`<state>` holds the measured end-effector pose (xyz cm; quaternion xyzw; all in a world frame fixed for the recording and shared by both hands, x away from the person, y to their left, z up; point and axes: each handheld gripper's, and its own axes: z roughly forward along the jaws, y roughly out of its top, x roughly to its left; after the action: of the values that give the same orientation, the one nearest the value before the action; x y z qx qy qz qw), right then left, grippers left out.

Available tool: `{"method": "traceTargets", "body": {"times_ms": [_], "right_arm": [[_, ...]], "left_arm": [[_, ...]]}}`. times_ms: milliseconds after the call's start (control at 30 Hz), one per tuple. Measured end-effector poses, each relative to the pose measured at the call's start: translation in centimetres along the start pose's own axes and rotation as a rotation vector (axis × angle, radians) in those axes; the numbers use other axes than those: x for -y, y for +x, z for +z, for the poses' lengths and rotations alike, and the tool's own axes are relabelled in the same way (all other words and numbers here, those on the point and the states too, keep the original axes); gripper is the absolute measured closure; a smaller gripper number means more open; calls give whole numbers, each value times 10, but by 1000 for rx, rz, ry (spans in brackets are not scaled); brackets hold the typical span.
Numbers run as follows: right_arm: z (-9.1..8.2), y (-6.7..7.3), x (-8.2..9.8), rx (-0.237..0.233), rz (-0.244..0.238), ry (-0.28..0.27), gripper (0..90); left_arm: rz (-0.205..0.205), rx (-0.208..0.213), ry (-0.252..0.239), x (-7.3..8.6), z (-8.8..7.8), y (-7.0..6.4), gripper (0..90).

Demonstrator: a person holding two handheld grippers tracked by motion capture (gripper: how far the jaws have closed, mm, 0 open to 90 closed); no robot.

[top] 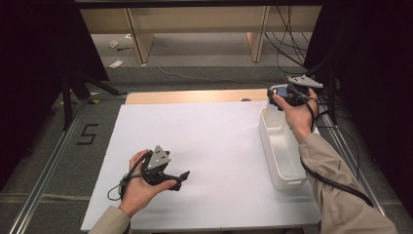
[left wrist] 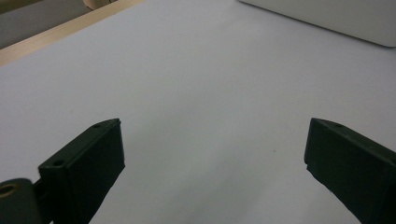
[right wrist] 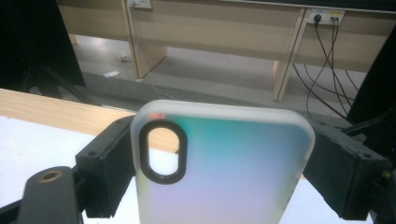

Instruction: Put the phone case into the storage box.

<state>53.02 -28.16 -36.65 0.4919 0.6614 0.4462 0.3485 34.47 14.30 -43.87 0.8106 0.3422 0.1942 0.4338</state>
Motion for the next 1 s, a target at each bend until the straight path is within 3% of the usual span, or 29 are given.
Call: {"method": "traceTargets", "body": {"times_ms": [1000], "right_arm": [[9,2,5,2,-14,35,173]], "left_arm": [[-3,1,1,0,1,0,42]]}}
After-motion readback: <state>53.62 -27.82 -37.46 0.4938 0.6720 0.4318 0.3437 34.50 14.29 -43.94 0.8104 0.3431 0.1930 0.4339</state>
